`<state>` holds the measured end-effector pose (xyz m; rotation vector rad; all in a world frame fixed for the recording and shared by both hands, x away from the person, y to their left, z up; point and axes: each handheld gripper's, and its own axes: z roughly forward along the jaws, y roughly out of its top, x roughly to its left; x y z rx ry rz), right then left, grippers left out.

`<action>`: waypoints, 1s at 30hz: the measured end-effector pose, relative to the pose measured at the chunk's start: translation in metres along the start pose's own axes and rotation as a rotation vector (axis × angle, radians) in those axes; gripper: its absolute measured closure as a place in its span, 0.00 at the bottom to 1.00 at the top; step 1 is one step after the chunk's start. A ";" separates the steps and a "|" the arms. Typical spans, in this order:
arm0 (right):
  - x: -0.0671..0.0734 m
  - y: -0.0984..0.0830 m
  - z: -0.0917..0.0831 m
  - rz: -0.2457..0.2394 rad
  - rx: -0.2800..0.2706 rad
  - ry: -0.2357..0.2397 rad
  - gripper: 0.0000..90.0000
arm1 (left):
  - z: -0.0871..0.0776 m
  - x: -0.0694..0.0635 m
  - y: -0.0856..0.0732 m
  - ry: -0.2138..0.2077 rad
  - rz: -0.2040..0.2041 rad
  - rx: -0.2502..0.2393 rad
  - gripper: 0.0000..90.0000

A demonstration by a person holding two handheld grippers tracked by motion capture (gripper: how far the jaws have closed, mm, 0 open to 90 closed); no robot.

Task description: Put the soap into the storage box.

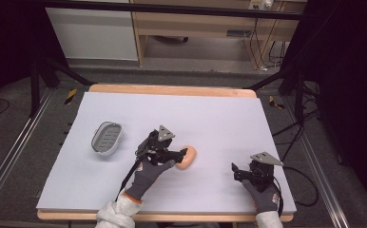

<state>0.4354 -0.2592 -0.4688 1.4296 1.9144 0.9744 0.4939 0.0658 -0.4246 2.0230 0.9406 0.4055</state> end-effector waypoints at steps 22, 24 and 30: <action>0.001 0.001 0.001 0.001 0.016 0.009 0.10 | 0.029 -0.015 -0.007 -0.011 0.018 0.072 0.25; 0.001 0.001 0.001 0.001 0.016 0.009 0.10 | 0.031 -0.015 -0.007 -0.011 0.023 0.081 0.25; 0.001 0.001 0.002 0.001 0.017 0.013 0.10 | 0.040 -0.018 -0.010 -0.005 0.036 0.114 0.24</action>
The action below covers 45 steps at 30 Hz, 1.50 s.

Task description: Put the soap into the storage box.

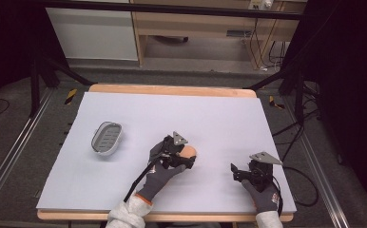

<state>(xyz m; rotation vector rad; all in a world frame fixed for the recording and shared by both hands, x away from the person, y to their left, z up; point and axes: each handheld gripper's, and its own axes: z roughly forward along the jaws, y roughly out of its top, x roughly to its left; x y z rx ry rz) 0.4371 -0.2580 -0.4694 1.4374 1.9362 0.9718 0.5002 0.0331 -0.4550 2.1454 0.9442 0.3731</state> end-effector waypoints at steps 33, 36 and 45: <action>0.000 0.000 0.002 0.003 0.022 0.006 0.09 | 0.023 -0.002 -0.008 0.026 0.004 0.081 0.33; 0.000 0.000 0.002 0.007 0.023 0.009 0.09 | 0.023 -0.003 -0.008 0.030 0.002 0.082 0.33; 0.001 0.000 0.003 0.007 0.027 0.006 0.09 | 0.023 -0.003 -0.007 0.039 0.002 0.092 0.34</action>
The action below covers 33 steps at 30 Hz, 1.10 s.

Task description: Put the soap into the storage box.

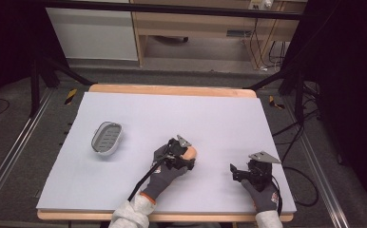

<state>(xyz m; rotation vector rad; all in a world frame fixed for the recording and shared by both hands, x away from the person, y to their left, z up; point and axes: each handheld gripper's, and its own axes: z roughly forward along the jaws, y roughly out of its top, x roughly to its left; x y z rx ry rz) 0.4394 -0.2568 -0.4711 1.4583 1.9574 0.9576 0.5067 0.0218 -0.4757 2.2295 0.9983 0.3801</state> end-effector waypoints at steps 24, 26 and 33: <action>0.000 0.000 0.000 -0.001 0.002 -0.003 0.09 | -0.035 0.002 0.002 -0.017 0.015 -0.035 0.35; 0.000 0.000 0.000 -0.005 0.000 -0.003 0.09 | -0.040 0.003 0.001 -0.024 0.016 -0.042 0.35; 0.000 0.000 0.000 -0.006 0.001 -0.005 0.09 | -0.059 0.011 -0.002 -0.021 0.020 -0.059 0.35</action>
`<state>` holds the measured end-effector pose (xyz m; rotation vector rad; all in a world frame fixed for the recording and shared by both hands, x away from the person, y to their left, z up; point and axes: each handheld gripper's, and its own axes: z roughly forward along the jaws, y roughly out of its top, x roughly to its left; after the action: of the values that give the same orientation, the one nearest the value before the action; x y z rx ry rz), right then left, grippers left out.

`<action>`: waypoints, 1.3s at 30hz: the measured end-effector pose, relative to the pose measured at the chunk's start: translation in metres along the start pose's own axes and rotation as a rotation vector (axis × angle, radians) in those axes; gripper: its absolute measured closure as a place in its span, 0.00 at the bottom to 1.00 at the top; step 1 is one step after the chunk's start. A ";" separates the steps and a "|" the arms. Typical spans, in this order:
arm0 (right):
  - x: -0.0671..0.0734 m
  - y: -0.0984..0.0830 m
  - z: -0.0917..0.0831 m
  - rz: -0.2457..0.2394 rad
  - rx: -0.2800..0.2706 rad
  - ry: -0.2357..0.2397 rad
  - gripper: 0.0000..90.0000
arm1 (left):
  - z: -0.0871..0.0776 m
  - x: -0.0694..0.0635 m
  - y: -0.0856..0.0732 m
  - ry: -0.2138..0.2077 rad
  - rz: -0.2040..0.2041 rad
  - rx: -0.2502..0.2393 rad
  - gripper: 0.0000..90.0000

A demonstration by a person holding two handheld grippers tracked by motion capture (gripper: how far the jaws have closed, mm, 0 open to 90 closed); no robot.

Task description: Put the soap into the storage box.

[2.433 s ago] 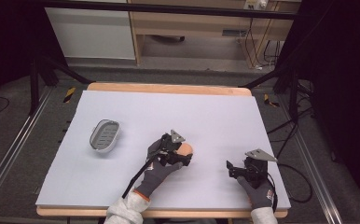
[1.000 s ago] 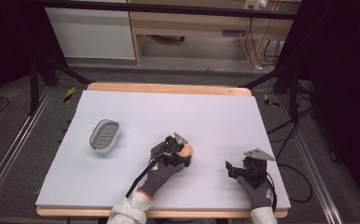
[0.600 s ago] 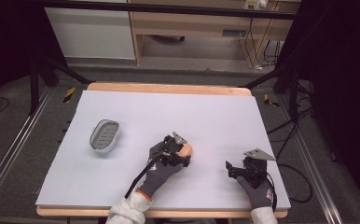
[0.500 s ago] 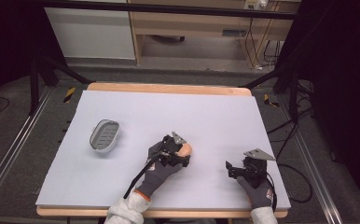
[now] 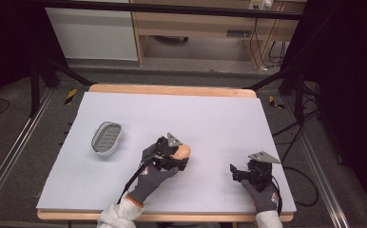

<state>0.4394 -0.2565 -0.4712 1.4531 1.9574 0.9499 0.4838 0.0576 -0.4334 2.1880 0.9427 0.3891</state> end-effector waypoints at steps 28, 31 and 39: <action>-0.001 -0.001 -0.001 0.006 -0.003 -0.013 0.09 | -0.075 0.062 -0.036 0.086 -0.107 -0.078 0.35; -0.001 -0.001 -0.001 0.006 -0.002 -0.012 0.09 | -0.082 0.069 -0.040 0.097 -0.125 -0.087 0.35; -0.001 -0.001 -0.001 0.010 -0.001 -0.013 0.09 | -0.097 0.085 -0.050 0.127 -0.153 -0.093 0.35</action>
<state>0.4388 -0.2575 -0.4714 1.4660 1.9420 0.9430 0.4669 0.1912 -0.4017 2.0110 1.1304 0.4930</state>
